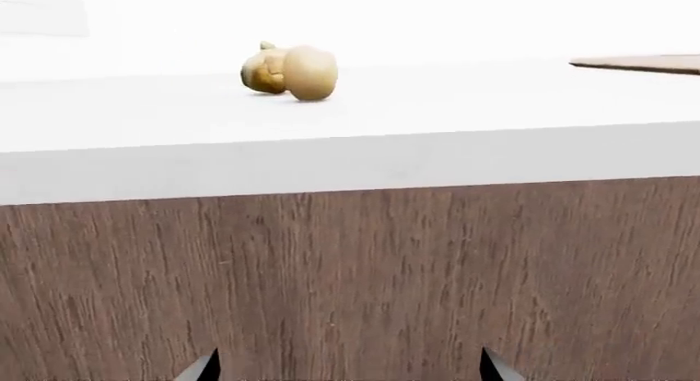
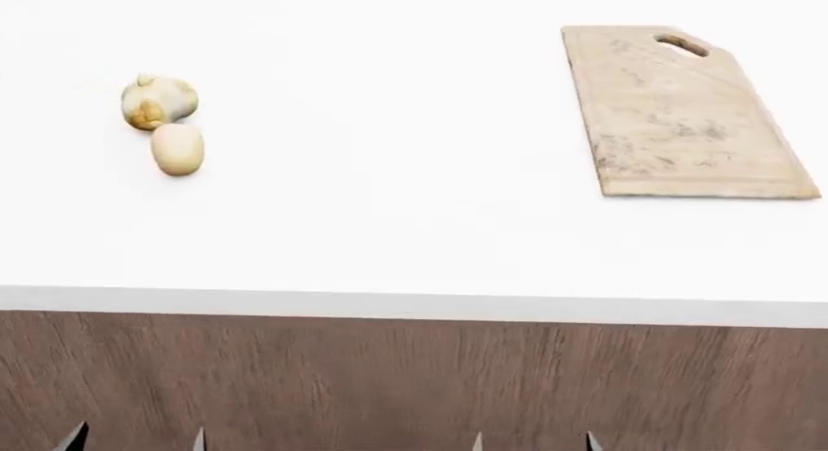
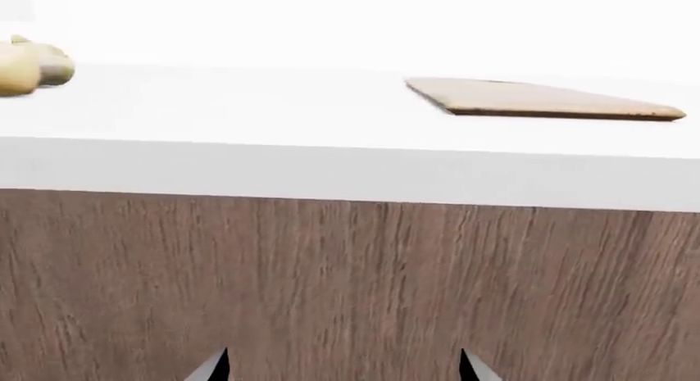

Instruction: Place the apricot and the ginger on separate cutting boards.

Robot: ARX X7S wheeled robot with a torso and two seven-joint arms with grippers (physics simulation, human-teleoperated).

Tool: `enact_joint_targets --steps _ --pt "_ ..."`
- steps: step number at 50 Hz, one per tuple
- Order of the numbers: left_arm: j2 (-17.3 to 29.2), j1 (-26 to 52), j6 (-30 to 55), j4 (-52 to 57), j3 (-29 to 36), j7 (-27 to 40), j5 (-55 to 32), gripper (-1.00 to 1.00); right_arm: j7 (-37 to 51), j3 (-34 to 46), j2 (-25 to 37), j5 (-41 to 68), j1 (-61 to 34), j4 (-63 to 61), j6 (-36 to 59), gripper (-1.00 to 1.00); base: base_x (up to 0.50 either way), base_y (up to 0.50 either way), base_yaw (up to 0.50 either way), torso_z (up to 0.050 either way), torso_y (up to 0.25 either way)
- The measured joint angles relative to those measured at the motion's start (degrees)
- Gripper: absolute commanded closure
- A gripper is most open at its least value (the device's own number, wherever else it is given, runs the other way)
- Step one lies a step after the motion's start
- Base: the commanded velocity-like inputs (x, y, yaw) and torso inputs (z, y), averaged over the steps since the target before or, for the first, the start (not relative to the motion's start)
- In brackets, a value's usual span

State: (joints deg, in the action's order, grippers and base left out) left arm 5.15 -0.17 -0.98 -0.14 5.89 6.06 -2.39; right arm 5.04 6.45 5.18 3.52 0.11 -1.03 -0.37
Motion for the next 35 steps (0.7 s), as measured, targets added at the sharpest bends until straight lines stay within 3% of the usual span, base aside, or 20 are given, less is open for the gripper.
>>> enact_joint_targets --steps 26,35 --pt "1.6 0.4 -0.8 -0.9 2.0 2.0 -0.4 -1.0 2.3 1.7 1.5 0.8 -0.1 -0.1 -0.1 -1.0 0.0 0.5 0.0 0.0 0.0" --pt "2.2 0.4 -1.8 -1.0 2.6 2.3 -0.7 -1.0 2.9 2.4 1.9 0.9 -0.2 -0.1 -0.2 -1.0 0.0 0.07 0.0 0.003 0.0"
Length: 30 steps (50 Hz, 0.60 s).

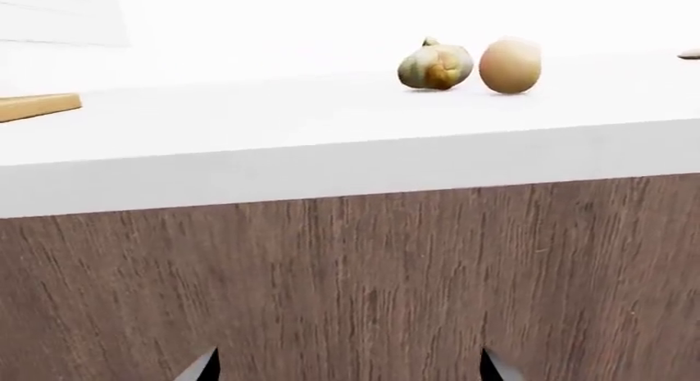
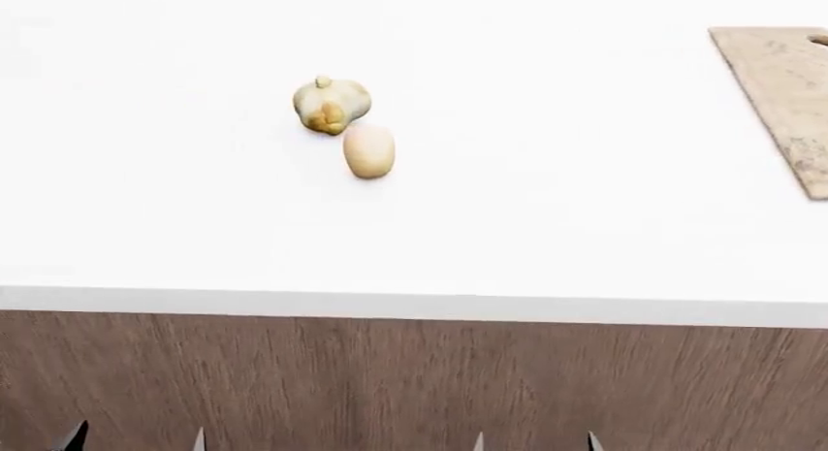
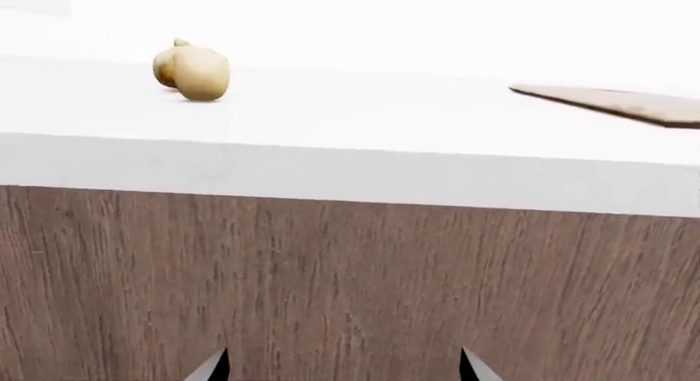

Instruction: Place the apricot and the ginger on separate cutting boards.

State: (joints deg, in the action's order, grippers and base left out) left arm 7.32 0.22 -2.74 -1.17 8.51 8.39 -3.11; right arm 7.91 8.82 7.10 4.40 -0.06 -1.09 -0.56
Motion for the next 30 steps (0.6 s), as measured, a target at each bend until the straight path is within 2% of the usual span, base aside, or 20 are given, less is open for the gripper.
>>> enact_joint_targets --steps 30 --pt "1.2 -0.3 -3.3 0.0 1.4 1.3 -0.7 -1.0 1.6 1.5 1.4 0.6 -0.2 -0.3 0.0 -1.0 0.0 0.0 0.0 0.05 0.0"
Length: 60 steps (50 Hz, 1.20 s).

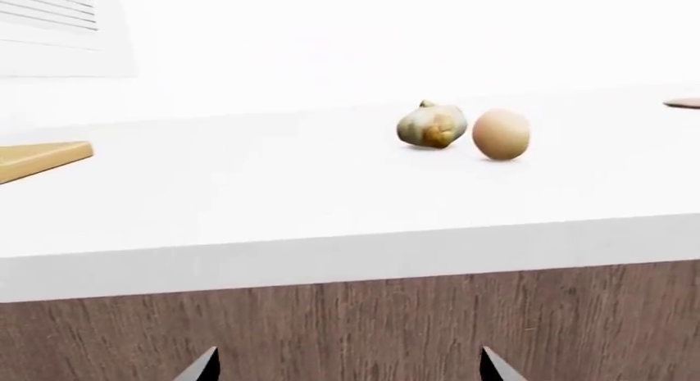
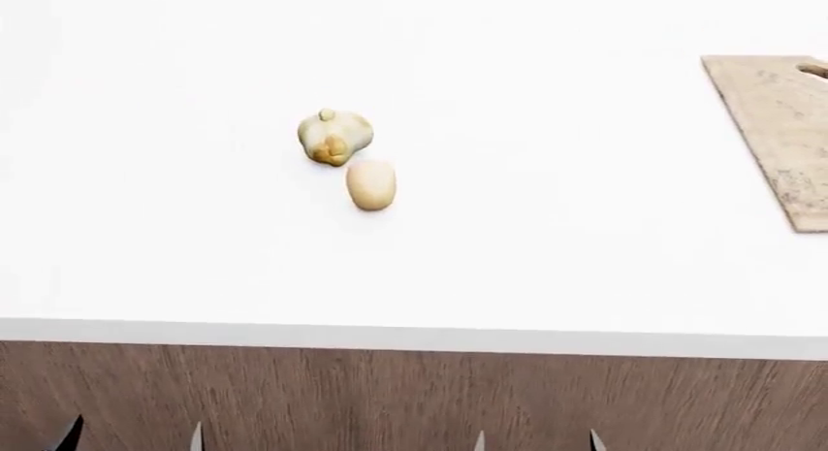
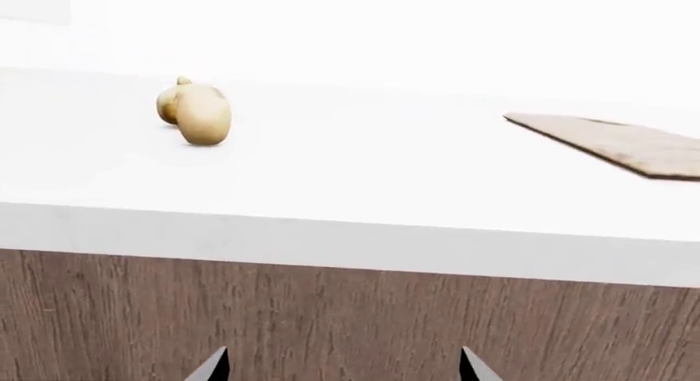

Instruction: Place the apricot and the ginger on separate cutting boards.

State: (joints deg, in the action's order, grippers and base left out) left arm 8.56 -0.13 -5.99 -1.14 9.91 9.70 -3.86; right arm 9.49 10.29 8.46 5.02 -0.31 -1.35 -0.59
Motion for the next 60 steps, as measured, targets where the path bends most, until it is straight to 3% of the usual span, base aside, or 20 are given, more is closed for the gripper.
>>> enact_joint_targets --steps 8,25,33,43,49,60 --pt "0.3 0.0 -0.4 -0.1 0.4 0.0 -0.5 -1.0 0.3 0.4 0.3 0.2 0.0 -0.1 0.0 -1.0 0.0 0.0 0.0 0.05 0.0" --pt "1.0 -0.1 4.5 4.6 0.8 0.9 -2.3 -1.0 1.7 0.1 1.0 2.1 -0.2 -4.1 4.1 -1.0 0.0 0.0 0.0 0.0 0.0" --pt "2.9 4.7 24.5 22.6 -0.3 2.5 -6.7 -1.0 3.3 -2.1 4.0 6.4 -5.4 -20.5 21.4 -1.0 0.0 0.0 0.0 0.0 0.0" --pt "3.8 25.4 60.8 42.8 -7.9 3.7 -19.7 -1.0 3.4 -9.9 7.2 18.6 -25.9 -36.9 52.3 -1.0 0.0 0.0 0.0 0.0 0.0" --pt "3.7 38.1 73.4 41.7 -11.3 1.4 -25.2 -1.0 0.4 -11.7 8.4 24.5 -38.8 -35.4 64.0 -1.0 0.0 0.0 0.0 0.0 0.0" --pt "4.9 52.5 80.3 32.2 -9.6 -2.9 -28.2 -1.0 -4.8 -11.4 11.1 30.1 -51.6 -29.3 74.2 -1.0 0.13 0.0 0.0 0.0 0.0"
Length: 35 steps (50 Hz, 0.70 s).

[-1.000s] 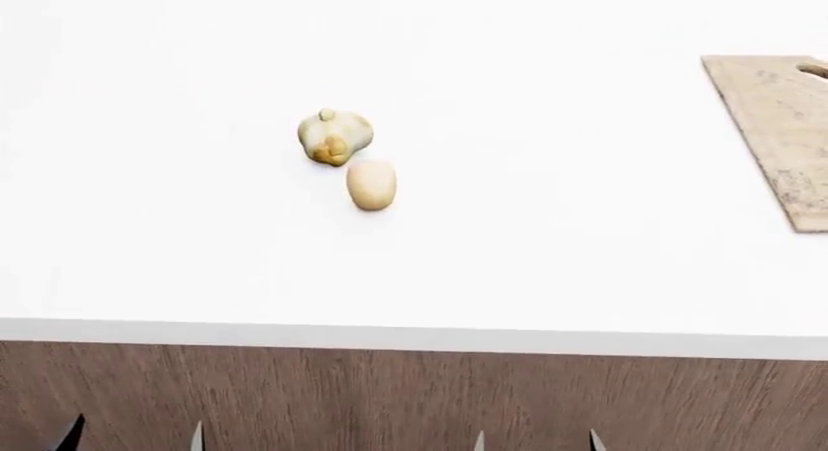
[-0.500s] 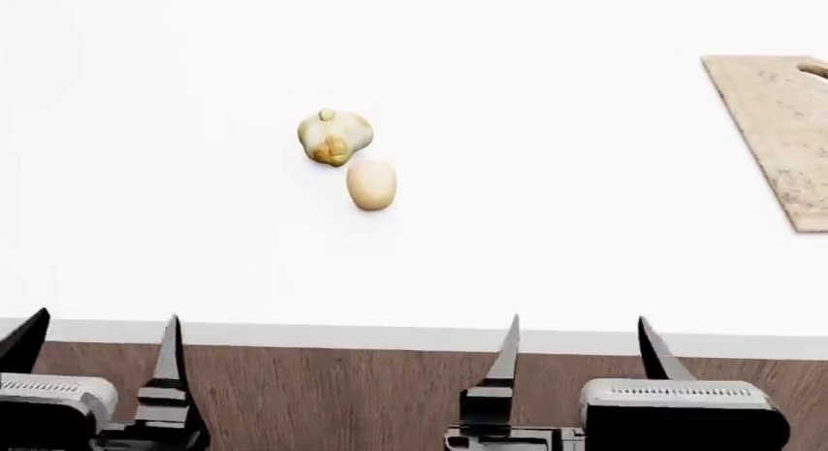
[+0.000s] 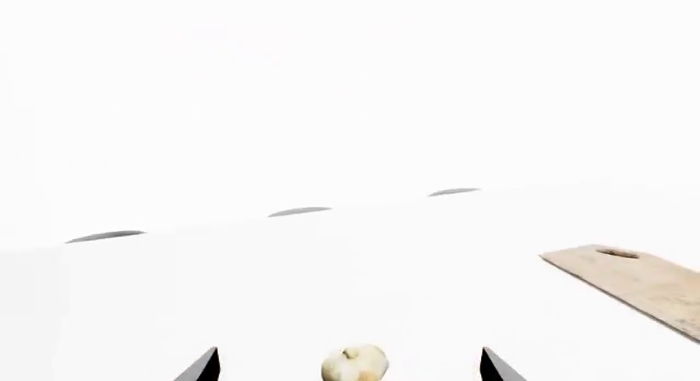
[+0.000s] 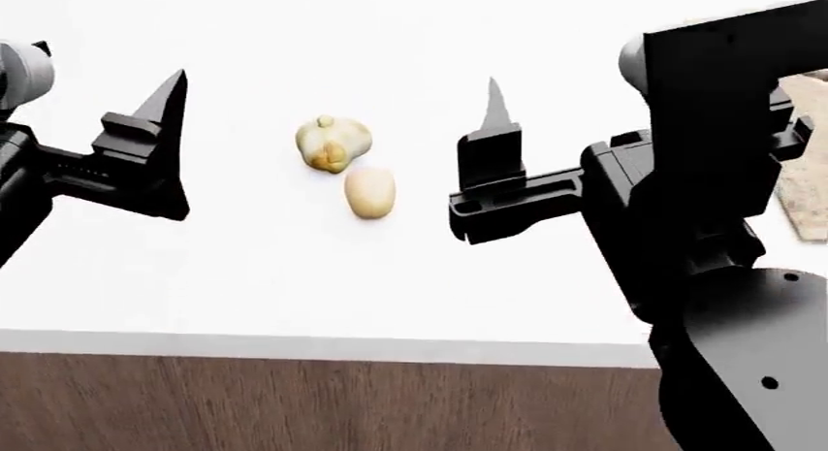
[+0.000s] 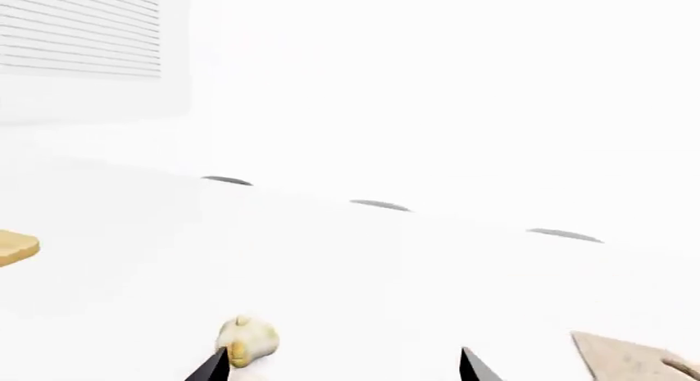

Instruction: Place the apricot and the ginger on separate cutting boards.

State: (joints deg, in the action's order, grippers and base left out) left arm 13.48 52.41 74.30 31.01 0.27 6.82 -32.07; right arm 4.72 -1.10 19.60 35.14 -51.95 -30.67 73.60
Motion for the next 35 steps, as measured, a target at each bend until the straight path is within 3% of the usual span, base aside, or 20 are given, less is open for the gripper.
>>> enact_joint_targets --steps 11,35 --pt "2.6 5.9 4.3 -3.8 -0.1 -2.6 -2.1 -1.0 -2.4 0.2 2.3 2.0 -3.0 2.6 3.1 -1.0 0.34 0.0 0.0 0.0 0.0" --pt "5.5 4.5 6.3 -4.7 0.0 -4.9 -5.1 -1.0 -4.2 0.5 4.6 4.3 -1.0 3.1 4.2 -1.0 0.39 0.14 0.0 0.0 0.0"
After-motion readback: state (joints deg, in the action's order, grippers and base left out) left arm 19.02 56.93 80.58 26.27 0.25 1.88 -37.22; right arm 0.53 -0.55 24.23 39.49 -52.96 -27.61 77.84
